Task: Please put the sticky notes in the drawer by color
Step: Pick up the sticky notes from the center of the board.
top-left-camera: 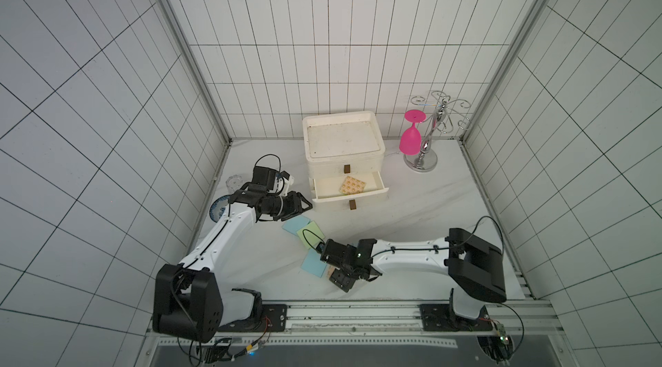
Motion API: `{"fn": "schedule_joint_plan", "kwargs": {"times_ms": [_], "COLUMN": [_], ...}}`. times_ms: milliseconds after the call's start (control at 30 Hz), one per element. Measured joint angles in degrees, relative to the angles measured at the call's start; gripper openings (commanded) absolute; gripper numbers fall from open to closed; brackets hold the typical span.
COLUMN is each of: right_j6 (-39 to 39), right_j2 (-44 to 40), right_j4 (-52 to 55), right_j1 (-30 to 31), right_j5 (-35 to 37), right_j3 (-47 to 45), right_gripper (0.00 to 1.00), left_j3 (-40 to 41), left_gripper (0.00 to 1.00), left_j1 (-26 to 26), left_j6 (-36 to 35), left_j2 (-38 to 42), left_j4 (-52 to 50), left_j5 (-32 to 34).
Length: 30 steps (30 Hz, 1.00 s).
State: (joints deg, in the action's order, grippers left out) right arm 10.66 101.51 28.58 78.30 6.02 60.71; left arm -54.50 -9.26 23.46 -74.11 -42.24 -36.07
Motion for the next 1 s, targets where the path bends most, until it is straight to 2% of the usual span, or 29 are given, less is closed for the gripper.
{"fn": "schedule_joint_plan", "kwargs": {"times_ms": [333,367,400,667,1000], "right_j6": [-3.63,-3.93,-4.26,-7.52,-10.14], "right_j2": [0.33,0.26,0.15,0.00,3.19], "right_j4": [0.90,1.40,1.99,5.68,5.95], "right_j1": [-1.22,-1.51,-1.95,-6.32,-6.29], "right_j5": [-0.63,-0.68,-0.76,-1.99,-6.69], "right_j3": [0.76,0.90,0.96,3.26,5.42], "right_gripper": [0.78,0.94,0.97,0.97,0.97], "left_j3": [0.00,0.00,0.00,0.02,0.02], "left_gripper": [0.54,0.54,0.54,0.54,0.54], "left_j1": [0.15,0.17,0.22,0.48,0.81], "left_j6": [-0.02,-0.04,-0.04,-0.15,-0.15], "left_j2": [0.00,0.00,0.00,0.00,0.00], "left_j4": [0.00,0.00,0.00,0.00,0.00], "left_j5": [-0.04,-0.07,-0.13,-0.48,-0.63]}}
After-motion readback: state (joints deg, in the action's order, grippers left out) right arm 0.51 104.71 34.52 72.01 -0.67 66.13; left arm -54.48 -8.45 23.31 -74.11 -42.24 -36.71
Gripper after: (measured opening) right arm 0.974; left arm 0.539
